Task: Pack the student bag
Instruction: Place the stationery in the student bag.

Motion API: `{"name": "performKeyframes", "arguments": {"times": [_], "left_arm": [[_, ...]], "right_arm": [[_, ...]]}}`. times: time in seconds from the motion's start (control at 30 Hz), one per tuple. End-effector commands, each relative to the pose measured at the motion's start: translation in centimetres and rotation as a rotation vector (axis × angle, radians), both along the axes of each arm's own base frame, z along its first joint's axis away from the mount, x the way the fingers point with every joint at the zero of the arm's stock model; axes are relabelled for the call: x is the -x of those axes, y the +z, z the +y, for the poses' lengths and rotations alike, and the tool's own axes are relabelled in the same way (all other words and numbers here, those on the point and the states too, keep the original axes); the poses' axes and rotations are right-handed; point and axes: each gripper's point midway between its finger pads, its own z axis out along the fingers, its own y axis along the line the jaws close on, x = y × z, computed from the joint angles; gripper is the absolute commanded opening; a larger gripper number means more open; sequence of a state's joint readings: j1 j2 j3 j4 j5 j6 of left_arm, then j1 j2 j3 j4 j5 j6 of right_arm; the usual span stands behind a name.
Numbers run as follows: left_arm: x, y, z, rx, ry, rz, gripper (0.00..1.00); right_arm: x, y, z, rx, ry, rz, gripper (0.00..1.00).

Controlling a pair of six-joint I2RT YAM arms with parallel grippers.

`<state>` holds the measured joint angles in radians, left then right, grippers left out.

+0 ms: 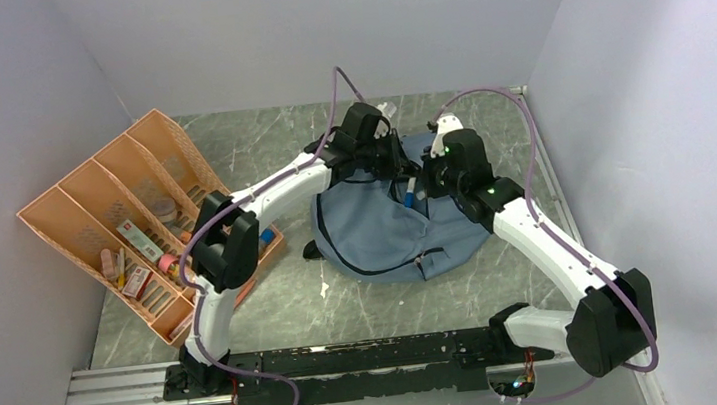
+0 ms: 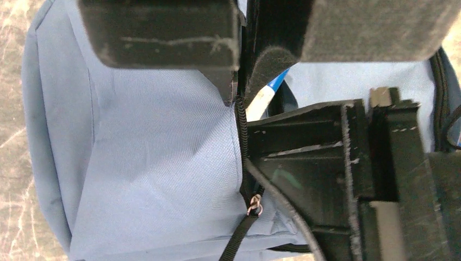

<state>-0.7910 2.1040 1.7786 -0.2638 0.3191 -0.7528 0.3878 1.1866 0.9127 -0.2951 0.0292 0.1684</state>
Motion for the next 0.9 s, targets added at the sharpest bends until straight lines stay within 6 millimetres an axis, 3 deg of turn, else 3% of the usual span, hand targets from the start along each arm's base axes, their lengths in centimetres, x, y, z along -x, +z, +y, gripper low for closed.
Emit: {"name": "performKeyframes", "arguments": {"times": [0.0, 0.37, 0.5, 0.67, 0.87], "left_arm": [[-1.2, 2.1, -1.3, 0.084, -0.017, -0.002, 0.05], [-2.9, 1.8, -2.6, 0.151, 0.031, 0.033, 0.06], [-3.6, 1.5, -2.8, 0.144, 0.053, 0.038, 0.17], [-3.4, 1.1, -2.8, 0.141, 0.049, 0.035, 0.4], [-3.2, 1.2, -2.3, 0.138, 0.05, 0.019, 0.47]], "right_arm": [[0.1, 1.5, 2.0, -0.053, 0.111, -0.057, 0.0], [0.5, 1.5, 3.1, -0.064, 0.161, -0.069, 0.0], [0.5, 1.6, 3.2, -0.072, 0.158, -0.066, 0.0], [0.5, 1.4, 2.9, -0.064, 0.143, -0.066, 0.0], [0.5, 1.3, 2.7, -0.06, 0.128, -0.065, 0.0]]}}
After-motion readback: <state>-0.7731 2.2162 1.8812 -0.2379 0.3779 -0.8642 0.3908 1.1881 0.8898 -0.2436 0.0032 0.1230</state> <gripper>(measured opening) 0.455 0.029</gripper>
